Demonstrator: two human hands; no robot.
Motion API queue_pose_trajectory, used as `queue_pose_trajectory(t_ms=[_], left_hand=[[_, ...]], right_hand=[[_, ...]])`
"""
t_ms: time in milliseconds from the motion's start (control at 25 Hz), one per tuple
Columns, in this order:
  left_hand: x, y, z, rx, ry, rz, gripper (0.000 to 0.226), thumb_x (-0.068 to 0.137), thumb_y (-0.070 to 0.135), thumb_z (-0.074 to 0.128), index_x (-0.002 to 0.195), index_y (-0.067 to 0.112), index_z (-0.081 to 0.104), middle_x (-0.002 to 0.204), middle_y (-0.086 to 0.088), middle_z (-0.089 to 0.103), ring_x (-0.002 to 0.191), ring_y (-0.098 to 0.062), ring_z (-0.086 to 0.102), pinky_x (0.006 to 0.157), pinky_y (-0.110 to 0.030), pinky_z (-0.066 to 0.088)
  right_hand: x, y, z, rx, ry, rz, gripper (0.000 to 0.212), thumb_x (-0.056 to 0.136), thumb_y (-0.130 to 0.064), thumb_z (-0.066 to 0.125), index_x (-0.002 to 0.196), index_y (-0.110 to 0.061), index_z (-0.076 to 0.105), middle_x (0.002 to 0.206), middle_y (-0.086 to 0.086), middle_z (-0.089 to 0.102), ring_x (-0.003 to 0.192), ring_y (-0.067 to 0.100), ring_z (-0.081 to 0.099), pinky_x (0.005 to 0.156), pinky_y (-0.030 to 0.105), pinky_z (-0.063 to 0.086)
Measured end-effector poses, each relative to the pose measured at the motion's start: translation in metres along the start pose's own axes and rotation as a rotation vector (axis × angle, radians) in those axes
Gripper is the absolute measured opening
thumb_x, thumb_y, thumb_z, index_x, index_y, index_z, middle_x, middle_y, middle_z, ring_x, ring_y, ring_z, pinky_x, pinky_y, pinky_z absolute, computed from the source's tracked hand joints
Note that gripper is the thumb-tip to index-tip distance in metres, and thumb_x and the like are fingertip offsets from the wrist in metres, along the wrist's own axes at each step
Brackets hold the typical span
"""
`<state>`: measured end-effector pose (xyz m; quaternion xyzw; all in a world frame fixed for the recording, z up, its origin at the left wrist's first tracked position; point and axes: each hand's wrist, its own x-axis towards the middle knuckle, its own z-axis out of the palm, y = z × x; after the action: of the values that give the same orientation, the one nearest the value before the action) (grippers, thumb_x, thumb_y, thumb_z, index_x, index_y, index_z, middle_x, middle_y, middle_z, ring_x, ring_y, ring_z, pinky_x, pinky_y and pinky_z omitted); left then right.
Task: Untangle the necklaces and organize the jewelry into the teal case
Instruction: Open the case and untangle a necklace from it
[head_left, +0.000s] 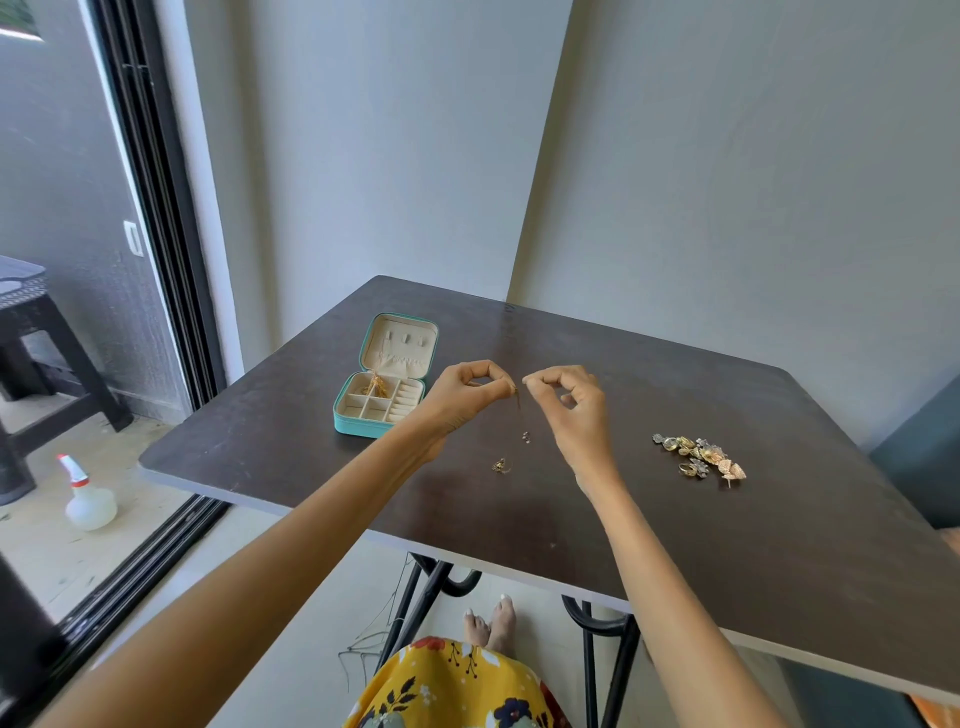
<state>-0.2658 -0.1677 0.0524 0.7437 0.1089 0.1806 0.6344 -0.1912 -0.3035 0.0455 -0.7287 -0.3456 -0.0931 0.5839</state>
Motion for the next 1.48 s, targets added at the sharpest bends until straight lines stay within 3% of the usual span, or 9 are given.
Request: queue_pose_trajectory(t_ms=[120, 200, 360, 520, 640, 840, 1080, 1320, 1480], left_hand=[[0.0004, 0.0, 0.0002, 0.0, -0.004, 0.01, 0.025, 0.083, 0.019, 0.063, 0.06, 0.029, 0.063, 0.083, 0.012, 0.066, 0.091, -0.007, 0.059, 0.079, -0.018, 0.039], [-0.0001, 0.0, 0.0003, 0.009, -0.001, 0.002, 0.025, 0.083, 0.017, 0.062, 0.06, 0.028, 0.063, 0.083, 0.008, 0.066, 0.093, -0.009, 0.059, 0.079, -0.018, 0.039], [-0.0004, -0.001, -0.0017, 0.008, -0.006, -0.008, 0.024, 0.083, 0.017, 0.063, 0.062, 0.027, 0.064, 0.081, 0.013, 0.066, 0.096, -0.006, 0.058, 0.081, -0.017, 0.038], [-0.0004, -0.0022, -0.0034, 0.003, -0.006, -0.019, 0.023, 0.083, 0.018, 0.063, 0.062, 0.027, 0.063, 0.079, 0.014, 0.065, 0.093, -0.004, 0.057, 0.081, -0.018, 0.037], [-0.0004, -0.0008, -0.0021, 0.015, -0.017, -0.031, 0.024, 0.084, 0.018, 0.062, 0.062, 0.027, 0.063, 0.081, 0.012, 0.065, 0.095, -0.005, 0.056, 0.081, -0.02, 0.036], [-0.0023, 0.0007, -0.0015, 0.026, -0.027, -0.048, 0.019, 0.085, 0.019, 0.062, 0.066, 0.024, 0.063, 0.086, 0.011, 0.064, 0.094, -0.001, 0.054, 0.077, -0.014, 0.034], [-0.0038, 0.0002, -0.0007, 0.001, -0.08, -0.061, 0.018, 0.084, 0.018, 0.06, 0.067, 0.024, 0.064, 0.087, 0.012, 0.065, 0.089, 0.006, 0.055, 0.075, -0.012, 0.033], [-0.0033, -0.0009, -0.0015, -0.006, -0.12, -0.103, 0.023, 0.082, 0.017, 0.06, 0.061, 0.027, 0.063, 0.083, 0.021, 0.065, 0.086, 0.009, 0.056, 0.074, -0.014, 0.029], [-0.003, -0.0016, -0.0019, -0.006, -0.087, -0.092, 0.022, 0.081, 0.017, 0.061, 0.061, 0.026, 0.062, 0.084, 0.018, 0.064, 0.075, 0.013, 0.056, 0.071, -0.017, 0.03]], right_hand=[[-0.0009, 0.0011, -0.0051, 0.081, -0.178, 0.068, 0.01, 0.082, -0.027, 0.071, 0.08, -0.037, 0.07, 0.086, -0.026, 0.067, 0.085, 0.0, 0.053, 0.071, 0.022, 0.036], [-0.0018, 0.0018, -0.0037, 0.061, -0.218, 0.044, 0.013, 0.08, -0.022, 0.074, 0.082, -0.034, 0.069, 0.085, -0.02, 0.069, 0.084, 0.003, 0.057, 0.069, 0.023, 0.036], [-0.0009, 0.0008, 0.0006, 0.094, -0.157, 0.045, 0.023, 0.083, -0.007, 0.068, 0.08, -0.03, 0.065, 0.077, -0.013, 0.068, 0.071, -0.004, 0.059, 0.063, 0.022, 0.038], [-0.0006, -0.0021, -0.0029, 0.164, -0.153, 0.094, 0.021, 0.085, -0.009, 0.066, 0.086, -0.029, 0.064, 0.077, -0.013, 0.066, 0.074, -0.005, 0.058, 0.067, 0.01, 0.042], [-0.0022, -0.003, -0.004, 0.145, -0.261, 0.1, 0.022, 0.082, -0.01, 0.07, 0.092, -0.027, 0.061, 0.079, -0.012, 0.067, 0.075, -0.003, 0.06, 0.066, 0.013, 0.042], [-0.0035, 0.0007, -0.0043, 0.172, -0.188, 0.118, 0.02, 0.083, -0.004, 0.067, 0.088, -0.023, 0.059, 0.073, -0.009, 0.067, 0.066, -0.001, 0.057, 0.064, 0.011, 0.043], [-0.0002, 0.002, -0.0042, 0.25, -0.205, 0.163, 0.022, 0.085, -0.002, 0.058, 0.09, -0.023, 0.061, 0.079, -0.005, 0.063, 0.077, 0.007, 0.059, 0.078, 0.02, 0.049], [0.0028, 0.0028, -0.0041, 0.34, -0.115, 0.228, 0.019, 0.088, 0.001, 0.055, 0.084, -0.017, 0.059, 0.075, -0.001, 0.061, 0.066, 0.007, 0.061, 0.067, 0.017, 0.049], [-0.0009, 0.0032, -0.0069, 0.273, -0.18, 0.196, 0.017, 0.087, -0.002, 0.058, 0.085, -0.019, 0.061, 0.077, -0.002, 0.062, 0.068, 0.005, 0.06, 0.068, 0.016, 0.049]])
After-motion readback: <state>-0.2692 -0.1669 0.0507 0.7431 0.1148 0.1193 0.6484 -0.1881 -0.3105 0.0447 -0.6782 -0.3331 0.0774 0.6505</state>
